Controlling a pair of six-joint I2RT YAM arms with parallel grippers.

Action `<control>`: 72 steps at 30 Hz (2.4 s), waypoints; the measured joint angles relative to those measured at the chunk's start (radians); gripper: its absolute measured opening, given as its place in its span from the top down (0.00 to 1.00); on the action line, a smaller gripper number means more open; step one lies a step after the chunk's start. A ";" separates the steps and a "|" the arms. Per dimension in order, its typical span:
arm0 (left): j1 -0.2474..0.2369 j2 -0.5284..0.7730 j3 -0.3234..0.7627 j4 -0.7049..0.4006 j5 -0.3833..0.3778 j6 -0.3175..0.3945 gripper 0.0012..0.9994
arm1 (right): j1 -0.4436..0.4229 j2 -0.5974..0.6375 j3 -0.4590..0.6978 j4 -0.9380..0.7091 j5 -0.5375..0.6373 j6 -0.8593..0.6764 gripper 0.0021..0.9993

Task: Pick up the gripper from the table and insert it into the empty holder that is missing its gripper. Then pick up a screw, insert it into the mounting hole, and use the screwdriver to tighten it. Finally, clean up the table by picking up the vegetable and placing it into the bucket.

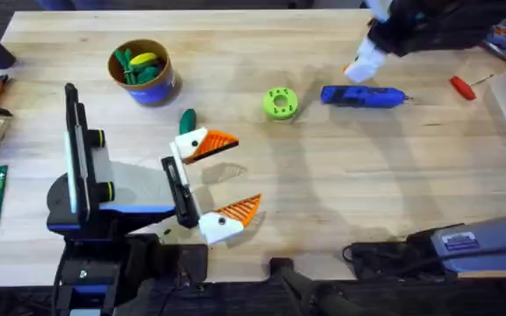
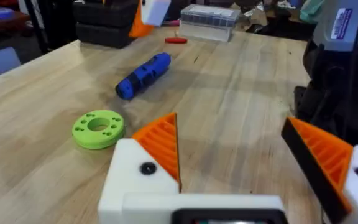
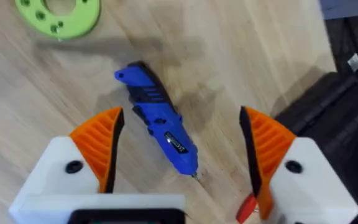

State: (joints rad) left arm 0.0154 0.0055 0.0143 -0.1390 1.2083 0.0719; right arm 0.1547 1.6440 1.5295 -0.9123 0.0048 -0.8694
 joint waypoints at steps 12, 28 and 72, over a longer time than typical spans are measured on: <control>0.006 0.000 0.000 0.055 -0.223 -0.154 0.01 | 0.000 -0.165 0.001 -0.006 -0.110 0.431 0.01; 0.103 0.417 0.611 -0.484 -0.552 -0.081 0.01 | 0.006 -0.403 0.001 -0.188 -0.169 0.706 0.01; -0.121 1.343 1.144 -1.003 -1.173 -0.178 0.01 | 0.006 -0.699 -0.421 -0.142 -0.179 0.762 0.01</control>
State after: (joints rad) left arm -0.1055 1.3486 1.1584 -1.1416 0.0356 -0.1059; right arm 0.1608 0.9452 1.1084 -1.0542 -0.1741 -0.1070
